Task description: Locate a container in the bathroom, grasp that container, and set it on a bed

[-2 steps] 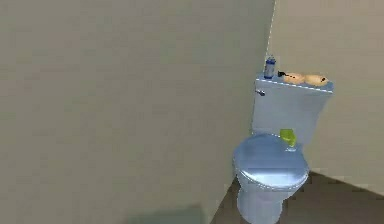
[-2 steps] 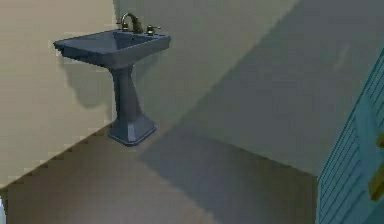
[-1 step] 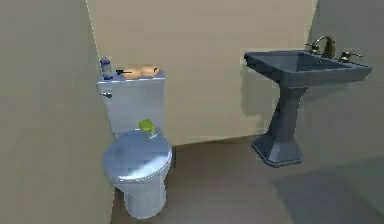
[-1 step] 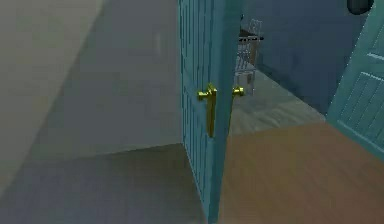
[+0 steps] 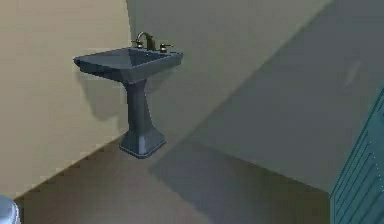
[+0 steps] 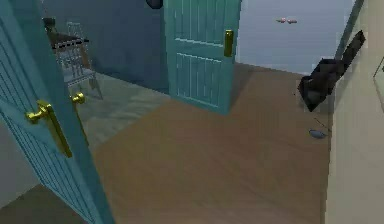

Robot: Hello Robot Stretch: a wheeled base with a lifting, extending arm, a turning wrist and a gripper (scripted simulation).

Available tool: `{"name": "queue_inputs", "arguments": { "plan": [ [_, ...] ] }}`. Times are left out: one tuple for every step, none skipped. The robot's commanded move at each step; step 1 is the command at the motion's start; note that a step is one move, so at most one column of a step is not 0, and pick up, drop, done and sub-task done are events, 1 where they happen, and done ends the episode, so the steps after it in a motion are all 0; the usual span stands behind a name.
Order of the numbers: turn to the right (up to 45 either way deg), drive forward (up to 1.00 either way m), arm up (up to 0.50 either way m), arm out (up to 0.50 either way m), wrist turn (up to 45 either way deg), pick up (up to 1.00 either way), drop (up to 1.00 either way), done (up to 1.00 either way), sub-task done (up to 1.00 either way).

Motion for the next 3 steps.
{"name": "queue_inputs", "arguments": {
  "plan": [
    [36.0, 0.0, 0.0, 0.0, 0.0, 0.0, 0.0, 0.0, 0.0],
    [0.0, 0.2, 0.0, 0.0, 0.0, 0.0, 0.0, 0.0, 0.0],
    [-45.0, 0.0, 0.0, 0.0, 0.0, 0.0, 0.0, 0.0, 0.0]
  ]
}}
